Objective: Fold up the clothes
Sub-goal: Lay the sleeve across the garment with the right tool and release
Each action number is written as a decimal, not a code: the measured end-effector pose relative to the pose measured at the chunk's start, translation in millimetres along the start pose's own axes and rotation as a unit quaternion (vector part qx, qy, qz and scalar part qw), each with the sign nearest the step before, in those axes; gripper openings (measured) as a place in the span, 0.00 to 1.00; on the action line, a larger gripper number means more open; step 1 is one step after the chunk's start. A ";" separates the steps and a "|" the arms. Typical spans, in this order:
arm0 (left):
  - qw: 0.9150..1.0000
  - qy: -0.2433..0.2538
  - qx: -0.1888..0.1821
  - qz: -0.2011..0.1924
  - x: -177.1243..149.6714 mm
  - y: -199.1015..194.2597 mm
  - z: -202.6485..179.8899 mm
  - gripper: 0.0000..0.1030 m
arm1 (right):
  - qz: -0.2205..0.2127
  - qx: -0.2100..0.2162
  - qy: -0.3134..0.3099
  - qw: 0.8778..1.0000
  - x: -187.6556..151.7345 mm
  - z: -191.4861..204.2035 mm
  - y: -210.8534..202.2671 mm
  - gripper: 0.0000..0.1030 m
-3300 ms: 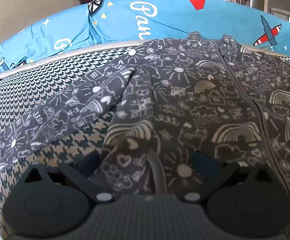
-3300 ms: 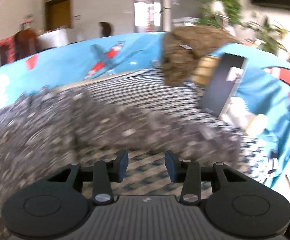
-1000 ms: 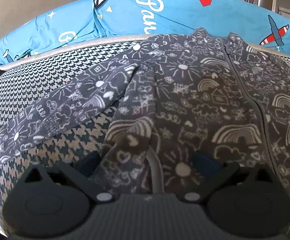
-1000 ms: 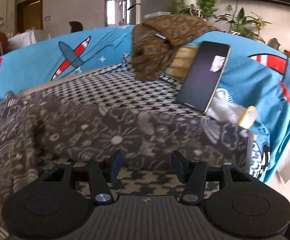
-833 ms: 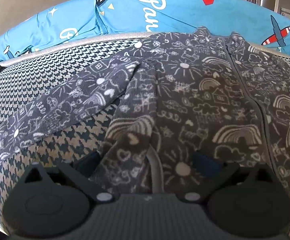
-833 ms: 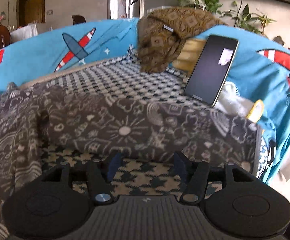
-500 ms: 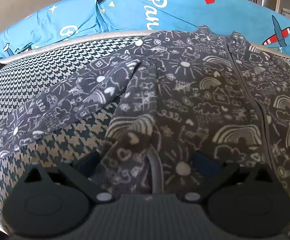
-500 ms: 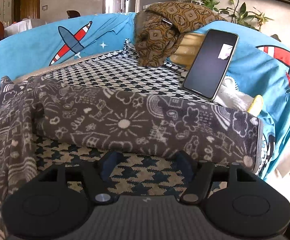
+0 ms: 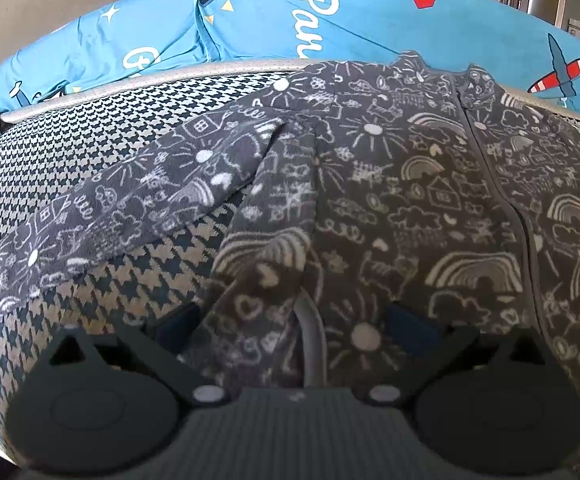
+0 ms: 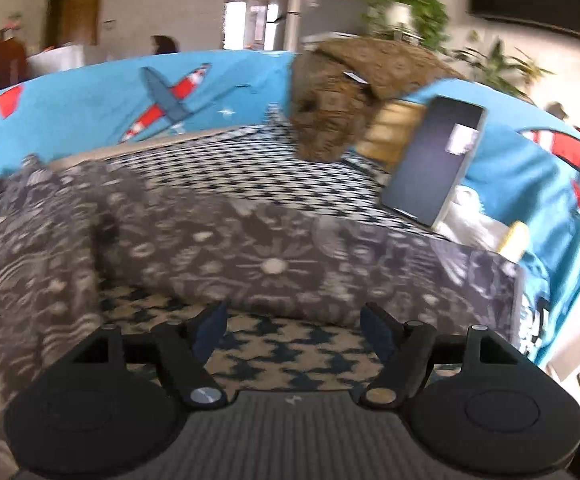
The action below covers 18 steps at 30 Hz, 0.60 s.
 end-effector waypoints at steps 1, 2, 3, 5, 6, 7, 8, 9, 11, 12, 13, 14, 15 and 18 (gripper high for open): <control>1.000 0.000 0.000 0.000 -0.2 -0.6 -0.1 1.00 | 0.000 0.008 -0.004 1.000 -0.5 4.3 -2.2 0.72; 1.000 0.000 0.000 0.000 -0.3 -1.2 -0.3 1.00 | 0.000 0.017 -0.006 1.000 -0.9 8.8 -4.6 0.72; 1.000 0.000 0.000 0.000 -0.5 -1.8 -0.4 1.00 | 0.000 0.028 -0.007 1.000 -1.0 12.9 -7.4 0.72; 1.000 -0.002 -0.002 0.001 -0.8 -3.1 -0.8 1.00 | -0.001 0.053 -0.008 0.999 -0.2 21.2 -13.4 0.72; 1.000 -0.003 -0.003 0.002 -0.8 -3.7 -1.3 1.00 | -0.003 0.065 -0.010 0.998 -0.1 26.2 -16.6 0.72; 1.000 -0.004 -0.004 0.003 -0.8 -4.4 -1.9 1.00 | -0.006 0.077 -0.013 0.997 -0.2 30.8 -20.2 0.72; 1.000 -0.005 -0.007 0.003 -0.9 -5.3 -2.6 1.00 | -0.009 0.088 -0.016 0.996 -0.3 35.6 -24.0 0.72; 1.000 -0.005 -0.010 0.003 -1.1 -6.5 -3.3 1.00 | -0.012 0.098 -0.020 0.995 -0.6 40.7 -28.3 0.72; 1.000 -0.004 -0.012 0.003 -1.7 -8.2 -5.4 1.00 | -0.016 0.120 -0.030 0.992 -1.4 51.0 -34.3 0.72; 1.000 -0.003 -0.013 0.003 -2.1 -8.8 -6.6 1.00 | -0.016 0.129 -0.035 0.991 -2.2 55.9 -36.5 0.72; 1.000 -0.002 -0.013 0.004 -2.5 -9.4 -7.8 1.00 | -0.015 0.139 -0.041 0.989 -3.4 61.3 -38.3 0.72; 1.000 -0.001 -0.013 0.004 -2.7 -9.7 -9.0 1.00 | -0.013 0.148 -0.047 0.988 -4.7 66.4 -39.4 0.72; 1.000 0.001 -0.012 0.005 -2.9 -9.9 -10.0 1.00 | -0.010 0.154 -0.051 0.987 -5.8 70.3 -39.8 0.72; 1.000 0.002 -0.010 0.008 -3.5 -9.6 -11.3 1.00 | 0.006 0.165 -0.061 0.984 -10.2 80.5 -36.7 0.72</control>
Point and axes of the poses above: each gripper's, at about its wrist camera, not at the fingertips, and y roughly the way its jaws point, z to its left, x to its top, the point moved 4 cm from there along y, roughly the way its jaws point, and after that the axes turned 4 degrees about -x, right-handed, at the moved point
